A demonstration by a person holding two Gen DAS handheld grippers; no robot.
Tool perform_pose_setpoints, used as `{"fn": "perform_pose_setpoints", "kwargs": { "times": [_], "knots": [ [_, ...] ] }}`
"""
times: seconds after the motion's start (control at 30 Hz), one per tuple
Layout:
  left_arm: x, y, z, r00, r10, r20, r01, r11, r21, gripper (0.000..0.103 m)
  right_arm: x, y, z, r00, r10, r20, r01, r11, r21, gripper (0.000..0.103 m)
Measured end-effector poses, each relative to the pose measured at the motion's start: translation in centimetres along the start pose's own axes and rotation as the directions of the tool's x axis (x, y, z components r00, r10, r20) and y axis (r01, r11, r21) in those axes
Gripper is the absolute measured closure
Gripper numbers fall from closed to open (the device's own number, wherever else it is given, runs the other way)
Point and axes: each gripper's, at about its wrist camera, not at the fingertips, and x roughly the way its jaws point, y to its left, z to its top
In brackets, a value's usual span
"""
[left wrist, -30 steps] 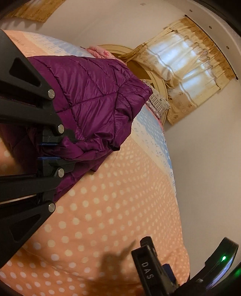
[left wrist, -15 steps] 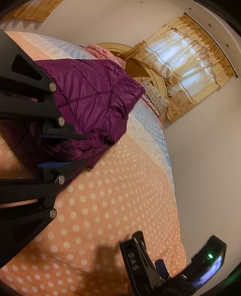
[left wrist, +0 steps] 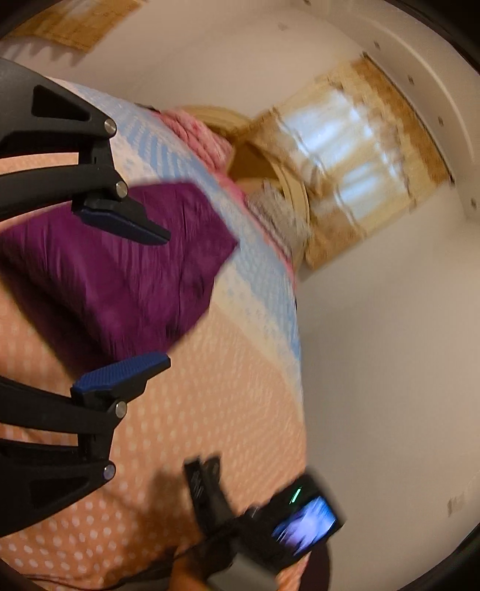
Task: Fold large clothes
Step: 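Lower the jacket with the left tool while the right tool grasps the jacket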
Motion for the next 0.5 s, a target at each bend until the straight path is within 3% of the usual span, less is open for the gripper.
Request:
{"fn": "perform_pose_setpoints", "kwargs": {
  "times": [0.1,0.27,0.4,0.5],
  "knots": [
    [1.2,4.5,-0.2,0.995,0.093,-0.03,-0.095,0.992,-0.081,0.038,-0.2,1.3,0.2,1.0,0.013,0.006,-0.012,1.0,-0.021,0.0],
    [4.2,10.8,-1.4,0.976,0.188,-0.112,-0.206,0.961,-0.186,0.038,-0.5,3.6,0.8,0.999,0.032,0.016,-0.031,0.998,-0.059,0.0],
    [7.2,14.0,-2.6,0.953,0.256,-0.164,-0.288,0.933,-0.216,0.037,-0.5,5.7,2.6,0.998,0.057,0.015,-0.056,0.996,-0.073,0.0],
    [10.3,16.1,-3.3,0.925,0.298,-0.234,-0.352,0.904,-0.241,0.036,-0.8,7.8,5.1,0.996,0.087,0.019,-0.086,0.994,-0.07,0.011]
  ]
}}
